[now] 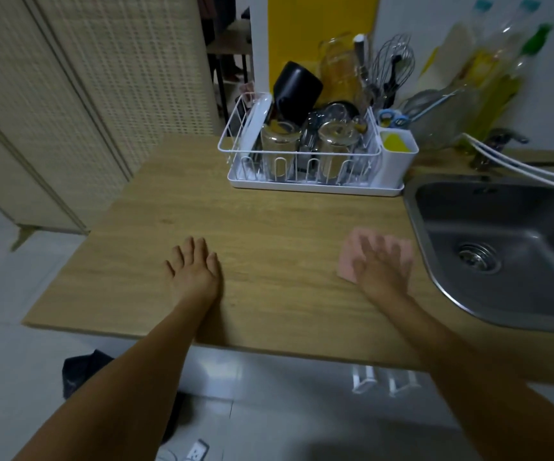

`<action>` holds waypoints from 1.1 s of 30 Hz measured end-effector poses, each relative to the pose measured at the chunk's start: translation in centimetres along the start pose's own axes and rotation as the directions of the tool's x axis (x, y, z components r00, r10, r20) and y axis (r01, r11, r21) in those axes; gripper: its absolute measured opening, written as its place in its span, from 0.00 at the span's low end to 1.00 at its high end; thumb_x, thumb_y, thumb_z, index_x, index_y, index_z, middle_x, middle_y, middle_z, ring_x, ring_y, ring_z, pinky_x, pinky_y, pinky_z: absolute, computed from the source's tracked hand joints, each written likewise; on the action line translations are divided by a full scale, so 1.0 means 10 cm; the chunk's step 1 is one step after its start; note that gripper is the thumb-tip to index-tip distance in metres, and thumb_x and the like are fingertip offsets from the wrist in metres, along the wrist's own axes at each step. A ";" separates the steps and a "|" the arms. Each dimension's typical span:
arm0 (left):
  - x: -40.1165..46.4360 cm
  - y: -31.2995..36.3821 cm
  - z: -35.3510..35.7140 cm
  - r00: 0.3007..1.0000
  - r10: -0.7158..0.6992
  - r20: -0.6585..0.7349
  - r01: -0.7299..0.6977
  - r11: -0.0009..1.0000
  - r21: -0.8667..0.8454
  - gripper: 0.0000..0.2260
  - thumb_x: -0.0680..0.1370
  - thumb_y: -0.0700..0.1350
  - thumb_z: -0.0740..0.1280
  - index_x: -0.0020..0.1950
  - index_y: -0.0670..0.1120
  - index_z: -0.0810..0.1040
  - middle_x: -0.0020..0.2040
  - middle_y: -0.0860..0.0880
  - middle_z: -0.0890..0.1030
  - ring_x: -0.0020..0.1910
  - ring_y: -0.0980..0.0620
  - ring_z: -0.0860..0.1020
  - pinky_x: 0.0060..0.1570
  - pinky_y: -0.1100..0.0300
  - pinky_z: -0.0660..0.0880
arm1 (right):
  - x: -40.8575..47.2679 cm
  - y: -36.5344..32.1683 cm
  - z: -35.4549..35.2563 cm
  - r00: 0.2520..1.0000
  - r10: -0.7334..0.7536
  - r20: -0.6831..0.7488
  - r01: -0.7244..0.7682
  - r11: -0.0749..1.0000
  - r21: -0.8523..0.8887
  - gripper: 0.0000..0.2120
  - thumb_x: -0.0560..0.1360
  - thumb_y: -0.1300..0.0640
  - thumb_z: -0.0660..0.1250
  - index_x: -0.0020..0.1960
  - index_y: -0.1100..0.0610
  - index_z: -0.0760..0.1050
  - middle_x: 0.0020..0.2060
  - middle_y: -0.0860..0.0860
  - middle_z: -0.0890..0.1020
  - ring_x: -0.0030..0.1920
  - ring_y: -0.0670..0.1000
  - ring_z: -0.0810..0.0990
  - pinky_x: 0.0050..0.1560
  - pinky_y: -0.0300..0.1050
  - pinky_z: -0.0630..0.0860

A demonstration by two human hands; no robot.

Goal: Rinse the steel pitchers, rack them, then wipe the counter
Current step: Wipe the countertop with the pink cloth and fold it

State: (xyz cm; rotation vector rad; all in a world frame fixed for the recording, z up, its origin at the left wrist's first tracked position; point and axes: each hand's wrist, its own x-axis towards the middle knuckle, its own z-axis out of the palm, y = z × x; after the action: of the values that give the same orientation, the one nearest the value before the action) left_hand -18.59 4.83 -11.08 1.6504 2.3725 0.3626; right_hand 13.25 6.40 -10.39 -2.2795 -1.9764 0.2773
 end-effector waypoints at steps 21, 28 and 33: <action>0.04 -0.05 0.03 1.000 0.018 0.003 -0.018 1.000 0.024 0.24 0.82 0.55 0.44 0.77 0.50 0.50 0.79 0.48 0.49 0.77 0.42 0.47 0.74 0.42 0.43 | -0.04 0.38 -0.08 0.987 -0.151 0.049 0.151 0.988 -0.009 0.34 0.73 0.33 0.33 0.76 0.43 0.44 0.77 0.45 0.47 0.77 0.54 0.44 0.76 0.57 0.44; 0.04 -0.04 0.03 0.999 0.025 -0.020 -0.025 1.000 0.016 0.24 0.82 0.54 0.44 0.77 0.50 0.51 0.79 0.49 0.49 0.78 0.43 0.47 0.74 0.43 0.43 | 0.06 -1.37 0.21 0.874 -0.432 0.222 0.432 0.900 0.051 0.24 0.81 0.45 0.44 0.75 0.38 0.42 0.77 0.45 0.43 0.76 0.58 0.38 0.73 0.59 0.36; 0.03 -0.06 0.01 0.999 0.033 -0.015 -0.033 0.999 0.001 0.24 0.82 0.54 0.43 0.78 0.51 0.49 0.79 0.50 0.47 0.78 0.45 0.45 0.75 0.43 0.42 | 0.63 -1.44 0.04 0.803 -0.564 0.191 0.565 0.823 0.057 0.23 0.79 0.44 0.46 0.74 0.36 0.48 0.77 0.45 0.54 0.76 0.57 0.53 0.74 0.60 0.49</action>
State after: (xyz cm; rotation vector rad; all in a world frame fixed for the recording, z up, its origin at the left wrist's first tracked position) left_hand -19.20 4.93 -11.44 1.6956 2.3589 0.3813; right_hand 0.07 14.69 -8.29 -1.5905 -2.6391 0.4498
